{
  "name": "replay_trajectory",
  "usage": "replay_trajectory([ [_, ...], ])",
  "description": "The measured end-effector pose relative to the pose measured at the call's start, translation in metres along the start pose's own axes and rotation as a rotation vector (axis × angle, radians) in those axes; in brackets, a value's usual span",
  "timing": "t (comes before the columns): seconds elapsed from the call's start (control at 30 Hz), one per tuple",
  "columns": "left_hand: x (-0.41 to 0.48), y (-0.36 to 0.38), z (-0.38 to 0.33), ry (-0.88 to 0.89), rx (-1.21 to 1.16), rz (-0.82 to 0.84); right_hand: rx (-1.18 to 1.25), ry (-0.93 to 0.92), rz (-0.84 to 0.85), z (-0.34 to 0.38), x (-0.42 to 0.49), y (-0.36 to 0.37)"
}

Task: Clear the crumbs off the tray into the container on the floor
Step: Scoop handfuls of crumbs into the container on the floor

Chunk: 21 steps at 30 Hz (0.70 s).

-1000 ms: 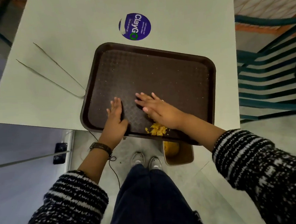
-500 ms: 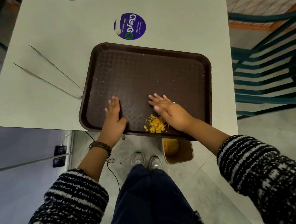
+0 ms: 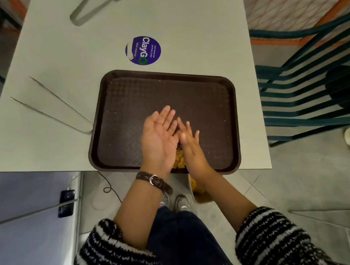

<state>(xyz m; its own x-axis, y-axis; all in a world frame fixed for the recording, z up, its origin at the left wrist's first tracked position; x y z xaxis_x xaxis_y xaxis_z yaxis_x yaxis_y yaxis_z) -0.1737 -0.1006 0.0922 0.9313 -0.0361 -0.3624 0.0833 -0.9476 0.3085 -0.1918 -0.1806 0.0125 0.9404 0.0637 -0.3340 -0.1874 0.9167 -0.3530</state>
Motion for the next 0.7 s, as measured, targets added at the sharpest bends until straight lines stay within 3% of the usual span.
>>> replay_trajectory([
  [0.03,0.032,-0.009,0.023,0.154,0.156,-0.036,0.156,0.109,-0.008,0.005,-0.001,-0.004],
  [0.1,0.053,-0.009,0.107,0.126,0.262,0.121,0.561,0.184,-0.019,0.026,-0.005,-0.007],
  [0.17,0.085,-0.055,0.168,0.130,0.536,0.207,0.893,0.228,-0.086,0.042,-0.008,-0.017],
  [0.2,0.082,-0.066,0.157,0.213,0.658,0.225,1.019,0.235,-0.104,0.045,-0.007,-0.024],
  [0.27,0.052,-0.040,0.092,0.139,0.764,0.299,1.108,0.166,-0.156,0.042,0.001,-0.041],
  [0.3,0.038,-0.026,0.045,0.153,0.798,0.189,1.018,0.131,-0.196,0.037,0.004,-0.048],
  [0.33,0.026,-0.032,0.025,0.164,0.818,0.188,0.804,0.113,-0.237,0.028,0.009,-0.052],
  [0.4,0.052,-0.047,0.016,0.255,0.872,0.087,0.363,0.083,-0.270,0.023,0.013,-0.051],
  [0.57,0.089,-0.047,0.000,0.253,1.066,0.134,-0.318,0.140,-0.252,0.006,0.017,-0.046],
  [0.7,0.121,-0.031,-0.008,0.266,1.164,0.220,-0.405,0.021,-0.319,0.012,0.014,-0.042],
])
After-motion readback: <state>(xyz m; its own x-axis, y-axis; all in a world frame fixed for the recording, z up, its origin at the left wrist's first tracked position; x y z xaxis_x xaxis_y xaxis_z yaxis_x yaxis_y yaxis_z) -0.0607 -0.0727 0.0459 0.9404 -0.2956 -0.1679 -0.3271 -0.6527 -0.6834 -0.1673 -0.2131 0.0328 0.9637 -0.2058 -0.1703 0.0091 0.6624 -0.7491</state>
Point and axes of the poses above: each hand's wrist, its own x-axis towards the middle knuckle, its own y-axis out of the palm, z = x × y, the point moved 8 cm from there along x, towards the middle knuckle, and after that the axes turned 5 degrees about -x, right-handed, at the moved point
